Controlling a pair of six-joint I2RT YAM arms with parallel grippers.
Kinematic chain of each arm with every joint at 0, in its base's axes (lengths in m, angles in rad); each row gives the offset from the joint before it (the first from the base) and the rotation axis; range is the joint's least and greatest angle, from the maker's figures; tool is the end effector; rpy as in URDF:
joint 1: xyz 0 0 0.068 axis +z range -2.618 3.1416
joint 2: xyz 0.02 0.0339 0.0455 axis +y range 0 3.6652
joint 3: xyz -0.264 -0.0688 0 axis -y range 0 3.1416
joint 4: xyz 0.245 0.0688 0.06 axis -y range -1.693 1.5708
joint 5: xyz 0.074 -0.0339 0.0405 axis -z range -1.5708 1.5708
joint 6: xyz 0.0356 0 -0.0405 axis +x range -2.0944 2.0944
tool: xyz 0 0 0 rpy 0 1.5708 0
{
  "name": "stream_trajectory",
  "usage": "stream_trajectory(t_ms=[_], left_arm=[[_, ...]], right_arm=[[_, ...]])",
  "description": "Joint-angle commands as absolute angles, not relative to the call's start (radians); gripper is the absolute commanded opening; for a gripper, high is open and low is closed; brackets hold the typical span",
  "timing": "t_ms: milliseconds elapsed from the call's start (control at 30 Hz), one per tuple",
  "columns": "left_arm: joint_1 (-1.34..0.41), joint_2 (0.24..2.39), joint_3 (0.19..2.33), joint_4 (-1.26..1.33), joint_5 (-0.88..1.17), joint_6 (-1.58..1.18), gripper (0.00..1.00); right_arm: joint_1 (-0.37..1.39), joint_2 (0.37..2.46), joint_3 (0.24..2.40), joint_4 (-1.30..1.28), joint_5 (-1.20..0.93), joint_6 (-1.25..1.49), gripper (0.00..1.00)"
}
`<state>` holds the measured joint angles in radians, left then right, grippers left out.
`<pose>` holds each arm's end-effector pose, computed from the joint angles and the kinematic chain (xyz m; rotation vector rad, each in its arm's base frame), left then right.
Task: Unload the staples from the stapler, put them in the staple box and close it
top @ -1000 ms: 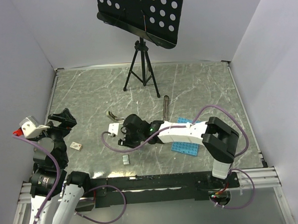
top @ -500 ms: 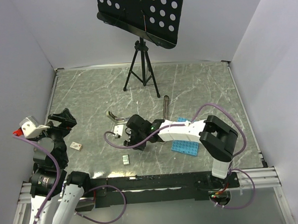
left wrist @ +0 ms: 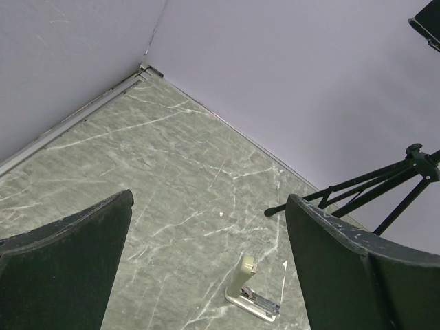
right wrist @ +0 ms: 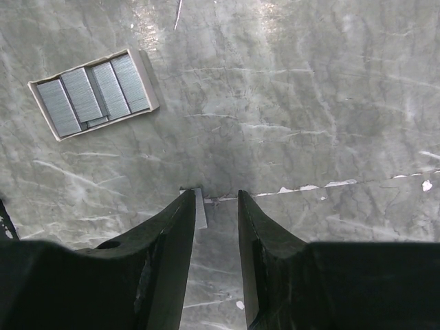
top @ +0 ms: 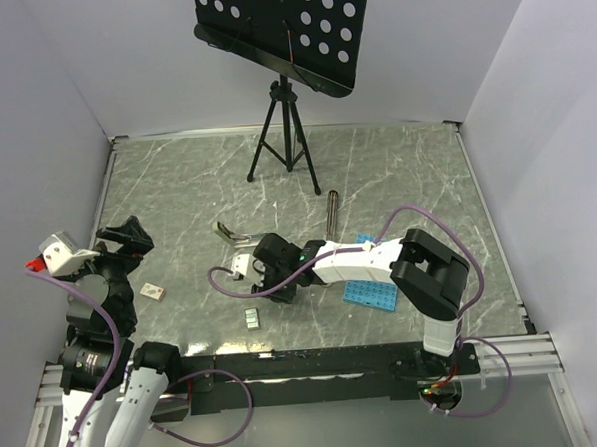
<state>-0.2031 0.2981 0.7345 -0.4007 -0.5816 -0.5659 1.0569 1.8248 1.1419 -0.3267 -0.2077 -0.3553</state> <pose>0.0705 0.0054 0.3527 -0.7156 1.3673 -0.1641 0.1766 0.3277 0.1688 -1.7714 1.9551 0.5193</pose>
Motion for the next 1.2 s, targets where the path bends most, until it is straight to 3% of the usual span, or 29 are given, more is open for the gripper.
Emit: stream_trajectory(t_ms=[0, 533, 1167], left_arm=[[-0.198, 0.302, 0.732, -0.362, -0.586, -0.571, 0.97], [-0.198, 0.305, 0.732, -0.365, -0.584, -0.571, 0.97], [-0.198, 0.305, 0.730, -0.364, -0.583, -0.569, 0.97]], right_arm=[[1.060, 1.803, 1.132, -0.324, -0.216, -0.348, 0.39], [1.060, 1.789, 1.140, -0.371, -0.279, -0.357, 0.42], [1.060, 1.848, 1.127, -0.354, -0.267, -0.336, 0.37]])
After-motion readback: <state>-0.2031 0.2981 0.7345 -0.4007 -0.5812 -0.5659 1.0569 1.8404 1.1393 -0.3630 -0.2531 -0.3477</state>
